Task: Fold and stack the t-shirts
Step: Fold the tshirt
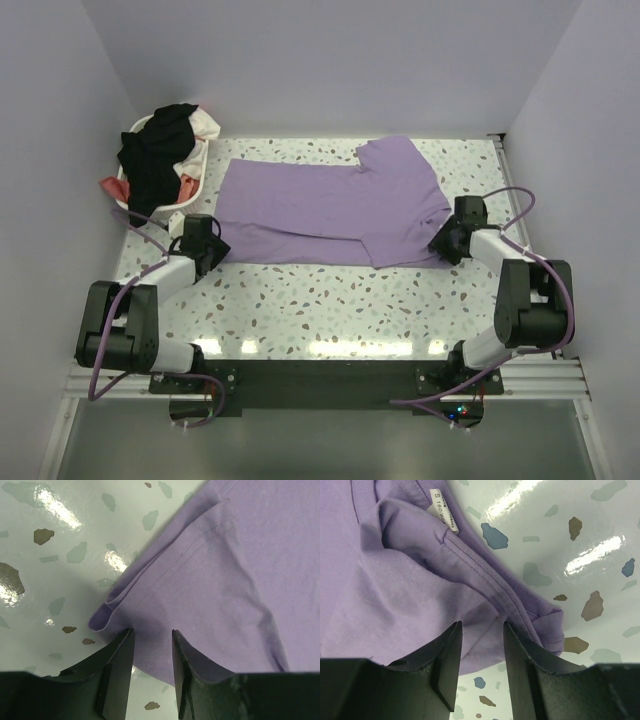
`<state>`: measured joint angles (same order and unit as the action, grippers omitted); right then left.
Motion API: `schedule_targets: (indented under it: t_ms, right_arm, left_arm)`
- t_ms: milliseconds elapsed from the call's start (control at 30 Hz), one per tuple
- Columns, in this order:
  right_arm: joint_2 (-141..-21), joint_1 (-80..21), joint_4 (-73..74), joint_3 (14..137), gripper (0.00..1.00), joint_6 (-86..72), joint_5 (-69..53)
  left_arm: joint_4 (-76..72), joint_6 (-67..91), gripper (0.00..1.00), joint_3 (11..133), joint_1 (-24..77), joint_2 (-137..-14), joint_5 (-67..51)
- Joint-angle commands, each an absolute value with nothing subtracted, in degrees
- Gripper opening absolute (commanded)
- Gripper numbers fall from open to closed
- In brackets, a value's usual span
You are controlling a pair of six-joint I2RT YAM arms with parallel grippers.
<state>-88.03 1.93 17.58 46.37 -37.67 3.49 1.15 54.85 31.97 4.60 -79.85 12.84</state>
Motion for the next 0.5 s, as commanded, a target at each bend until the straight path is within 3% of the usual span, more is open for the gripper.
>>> schedule_targets:
  t_ms: [0, 267, 467]
  right_arm:
    - [-88.06, 1.93, 15.73, 48.07, 0.42, -38.67, 3.34]
    - [-90.35, 1.93, 15.47, 48.60, 0.32, -38.41, 3.95]
    - [-90.18, 2.02, 15.29, 50.27, 0.11, -38.41, 2.73]
  left_arm:
    - [-0.09, 53.88, 0.40, 32.08, 4.75, -79.37, 14.50]
    - [-0.09, 53.61, 0.39, 32.61, 4.75, -79.36, 14.50]
    - [1.76, 53.35, 0.38, 32.96, 4.75, -79.28, 14.50]
